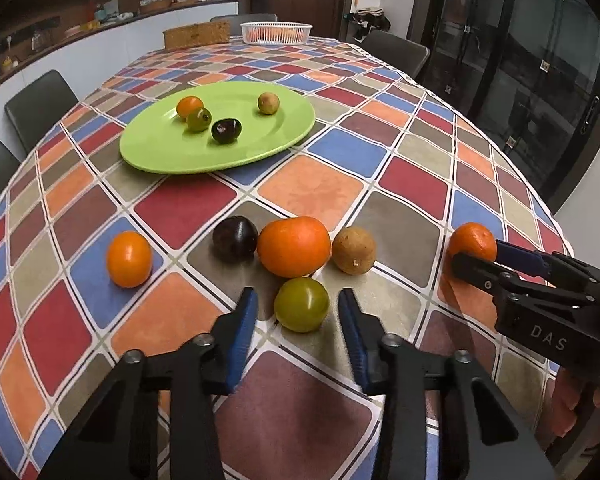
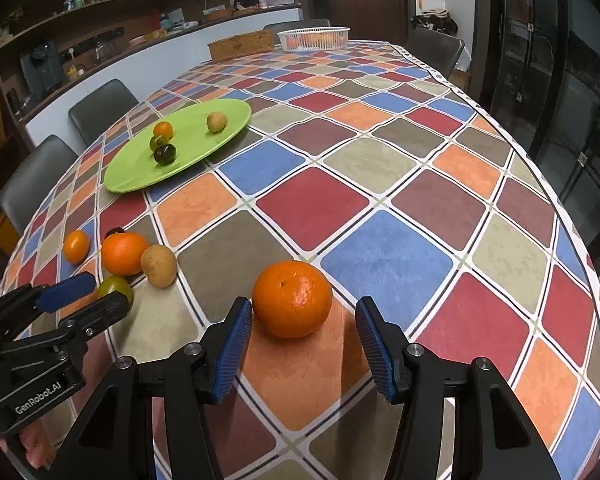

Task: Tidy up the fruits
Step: 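Move the right tool toward the large orange while the left tool approaches a green-yellow tomato, then close the right tool on the large orange while the left tool grasps the green-yellow tomato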

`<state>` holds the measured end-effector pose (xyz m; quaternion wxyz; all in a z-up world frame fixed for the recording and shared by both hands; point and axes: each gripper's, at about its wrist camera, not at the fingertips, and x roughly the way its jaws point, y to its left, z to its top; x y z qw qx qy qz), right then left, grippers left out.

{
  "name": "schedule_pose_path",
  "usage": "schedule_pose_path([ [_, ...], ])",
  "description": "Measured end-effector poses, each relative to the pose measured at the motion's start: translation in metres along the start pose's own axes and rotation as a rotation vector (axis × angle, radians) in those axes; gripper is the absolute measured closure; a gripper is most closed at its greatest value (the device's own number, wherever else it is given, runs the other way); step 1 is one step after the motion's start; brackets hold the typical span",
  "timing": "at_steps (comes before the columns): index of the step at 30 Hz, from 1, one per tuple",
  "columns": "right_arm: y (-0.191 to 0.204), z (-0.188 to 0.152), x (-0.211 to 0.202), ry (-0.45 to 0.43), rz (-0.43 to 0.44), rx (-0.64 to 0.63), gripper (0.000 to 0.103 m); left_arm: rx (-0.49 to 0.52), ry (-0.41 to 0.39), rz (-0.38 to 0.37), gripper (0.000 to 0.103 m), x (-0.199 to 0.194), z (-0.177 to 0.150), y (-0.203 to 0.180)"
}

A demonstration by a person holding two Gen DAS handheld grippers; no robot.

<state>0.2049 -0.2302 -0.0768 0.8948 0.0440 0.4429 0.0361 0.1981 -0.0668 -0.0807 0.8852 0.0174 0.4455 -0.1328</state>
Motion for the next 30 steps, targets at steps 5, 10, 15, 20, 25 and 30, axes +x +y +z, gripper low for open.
schedule_pose_path([
  [5, 0.001, 0.0, 0.004, 0.008, 0.0, -0.002, 0.049, -0.009, 0.008, -0.015, 0.074, 0.003, -0.001, 0.001],
  [10, 0.001, 0.001, 0.005, 0.005, 0.011, -0.003, 0.054, -0.003, 0.007, -0.018, 0.075, 0.003, -0.001, 0.0],
  [15, 0.006, 0.001, 0.005, -0.002, 0.013, -0.021, 0.061, -0.005, -0.004, -0.015, 0.075, -0.001, -0.001, 0.0],
  [20, 0.006, -0.001, 0.0, -0.013, 0.019, -0.019, 0.062, 0.011, -0.029, -0.015, 0.075, -0.011, -0.001, -0.002],
  [25, 0.008, -0.003, -0.011, -0.039, 0.028, -0.025, 0.062, 0.017, -0.05, -0.024, 0.075, -0.023, -0.002, -0.004],
  [30, 0.011, -0.005, -0.024, -0.058, 0.044, -0.028, 0.062, 0.021, -0.075, -0.028, 0.075, -0.035, -0.002, -0.006],
])
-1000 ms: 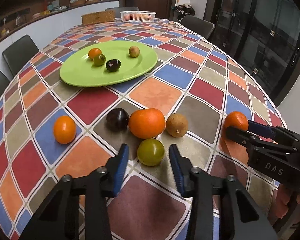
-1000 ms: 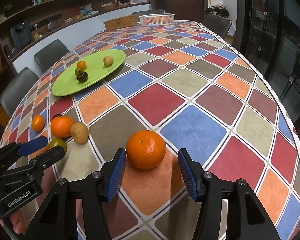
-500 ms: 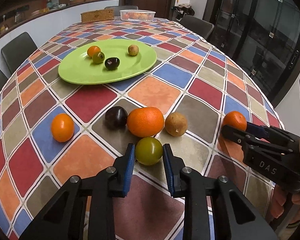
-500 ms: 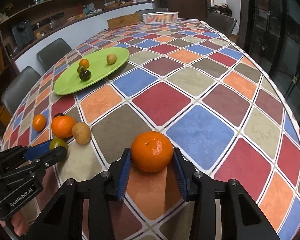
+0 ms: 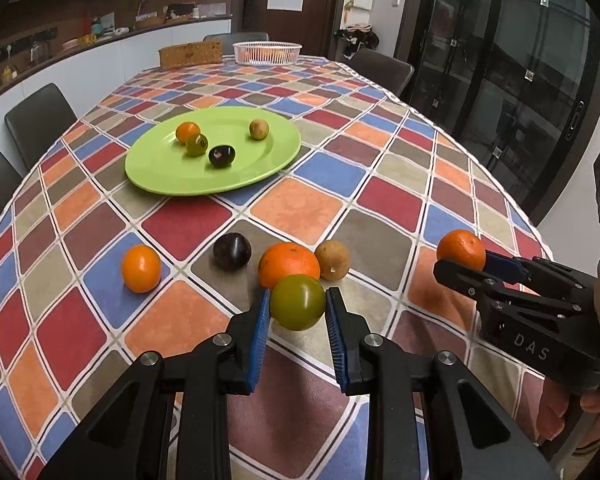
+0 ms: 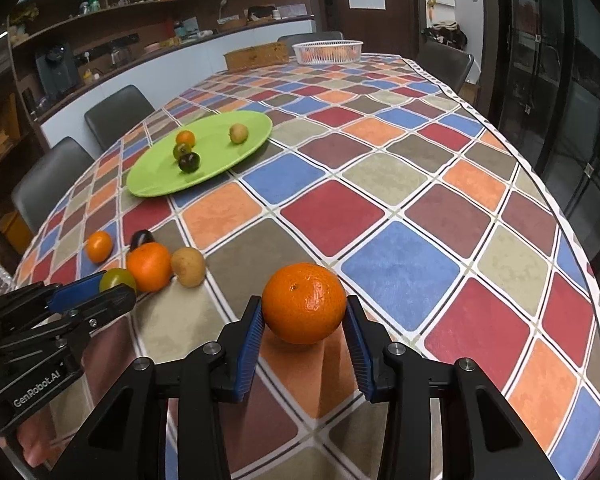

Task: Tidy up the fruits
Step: 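Close the right tool on the large orange while the left tool grasps the green-yellow tomato, then lift both held fruits and carry them over the green plate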

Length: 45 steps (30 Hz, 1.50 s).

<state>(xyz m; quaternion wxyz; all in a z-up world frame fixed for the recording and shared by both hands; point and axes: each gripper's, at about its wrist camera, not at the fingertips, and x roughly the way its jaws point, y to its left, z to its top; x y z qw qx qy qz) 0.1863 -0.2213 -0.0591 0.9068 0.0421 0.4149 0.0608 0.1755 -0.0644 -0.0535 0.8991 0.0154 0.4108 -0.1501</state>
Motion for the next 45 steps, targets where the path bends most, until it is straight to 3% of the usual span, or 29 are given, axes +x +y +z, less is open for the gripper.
schedule_pose_path([
  [21, 0.047, 0.028, -0.063, -0.146, 0.096, -0.078, 0.062, 0.01, -0.176, -0.055, 0.075, -0.07, 0.025, 0.006],
  [34, 0.071, 0.07, -0.059, -0.186, 0.123, -0.109, 0.062, 0.034, -0.253, -0.014, 0.075, -0.082, 0.06, 0.033],
  [45, 0.092, 0.107, -0.032, -0.171, 0.125, -0.167, 0.062, 0.044, -0.228, -0.008, 0.075, -0.06, 0.087, 0.056],
])
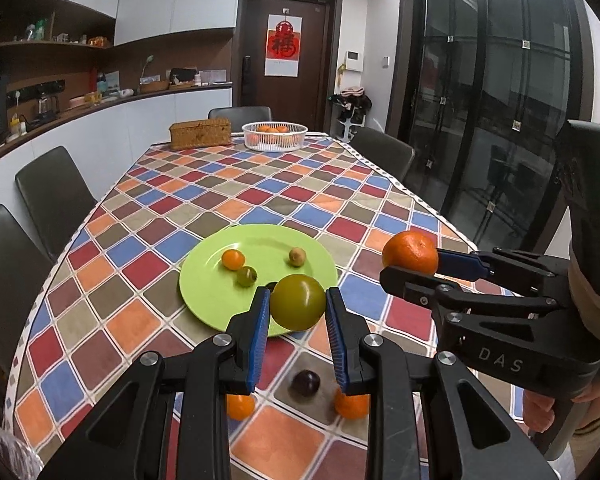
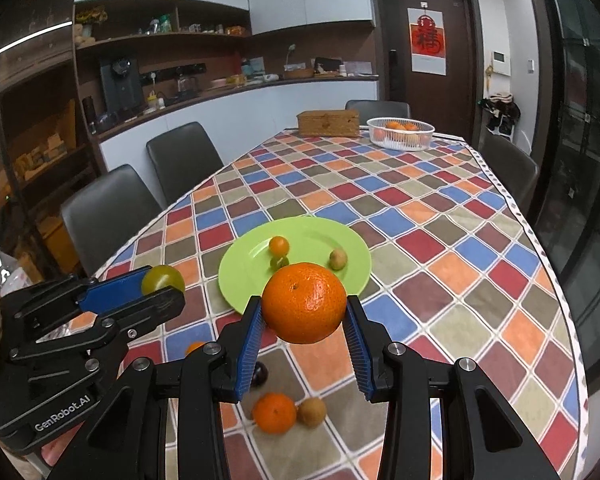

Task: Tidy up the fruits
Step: 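Lift both held fruits and carry them over the green plate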

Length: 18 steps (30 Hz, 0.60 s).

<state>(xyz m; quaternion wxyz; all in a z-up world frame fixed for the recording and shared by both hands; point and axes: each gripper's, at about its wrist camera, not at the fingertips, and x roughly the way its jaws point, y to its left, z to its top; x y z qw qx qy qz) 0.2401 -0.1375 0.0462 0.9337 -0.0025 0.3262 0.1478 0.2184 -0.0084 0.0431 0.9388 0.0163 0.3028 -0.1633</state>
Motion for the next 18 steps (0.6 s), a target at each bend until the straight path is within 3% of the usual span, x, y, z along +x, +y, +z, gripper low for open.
schedule_pose_path([
  [18, -0.008, 0.033, 0.095, 0.133, -0.014, -0.039, 0.062, -0.023, 0.106, -0.026, 0.075, 0.087, 0.018, 0.043],
])
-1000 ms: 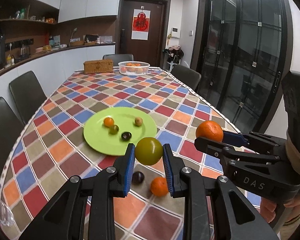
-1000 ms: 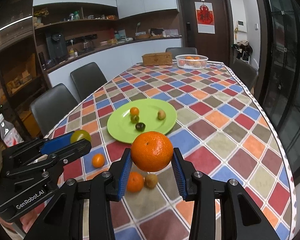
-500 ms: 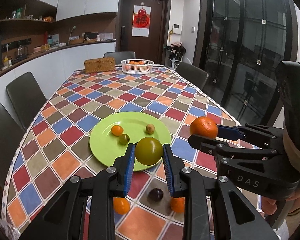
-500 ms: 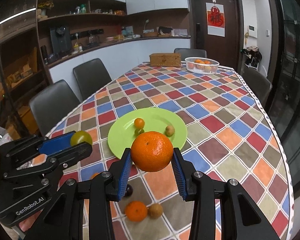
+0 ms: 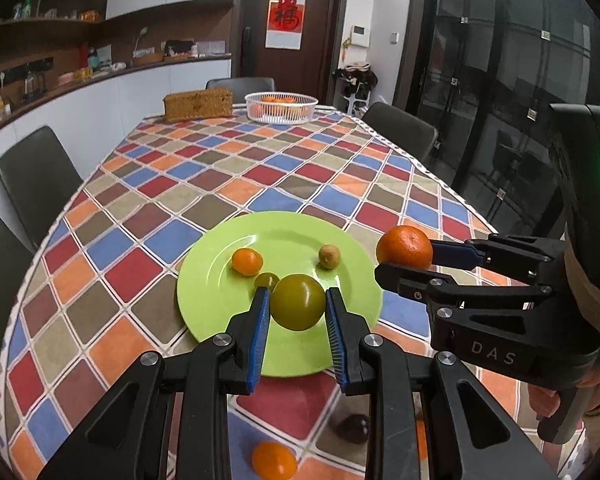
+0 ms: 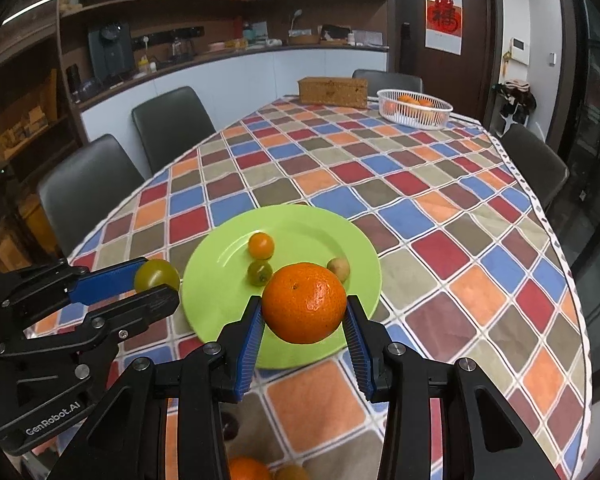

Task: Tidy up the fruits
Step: 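Lift both held fruits and carry them over the green plate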

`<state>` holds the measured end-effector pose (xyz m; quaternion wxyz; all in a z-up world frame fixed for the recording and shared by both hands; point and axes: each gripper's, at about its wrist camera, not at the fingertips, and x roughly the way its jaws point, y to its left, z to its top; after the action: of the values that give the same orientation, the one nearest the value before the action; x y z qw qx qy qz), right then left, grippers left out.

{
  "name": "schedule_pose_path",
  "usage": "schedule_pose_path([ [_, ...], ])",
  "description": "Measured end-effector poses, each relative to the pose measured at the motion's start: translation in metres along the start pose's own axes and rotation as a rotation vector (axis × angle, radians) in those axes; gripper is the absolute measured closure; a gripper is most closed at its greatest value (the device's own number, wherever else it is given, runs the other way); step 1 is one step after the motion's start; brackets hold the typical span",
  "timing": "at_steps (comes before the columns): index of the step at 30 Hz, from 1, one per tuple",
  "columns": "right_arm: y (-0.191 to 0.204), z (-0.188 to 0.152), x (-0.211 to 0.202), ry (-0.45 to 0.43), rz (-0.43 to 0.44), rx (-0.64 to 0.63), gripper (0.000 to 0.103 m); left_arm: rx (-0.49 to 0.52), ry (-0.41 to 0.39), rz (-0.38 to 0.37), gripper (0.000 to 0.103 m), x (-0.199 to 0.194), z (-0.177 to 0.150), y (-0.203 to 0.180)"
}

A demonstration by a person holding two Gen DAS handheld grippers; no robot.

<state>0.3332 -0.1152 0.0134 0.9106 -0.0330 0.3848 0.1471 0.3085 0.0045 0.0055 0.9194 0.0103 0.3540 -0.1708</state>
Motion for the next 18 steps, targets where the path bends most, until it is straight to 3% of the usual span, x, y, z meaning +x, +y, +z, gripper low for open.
schedule_pose_path([
  [10, -0.01, 0.011, 0.054, 0.087, 0.007, 0.016, 0.062, -0.055, 0.097, -0.01, 0.075, 0.05, 0.004, 0.026],
  [18, -0.013, 0.012, 0.074, 0.12, 0.017, 0.026, 0.062, -0.067, 0.145, -0.002, 0.075, 0.07, 0.004, 0.033],
])
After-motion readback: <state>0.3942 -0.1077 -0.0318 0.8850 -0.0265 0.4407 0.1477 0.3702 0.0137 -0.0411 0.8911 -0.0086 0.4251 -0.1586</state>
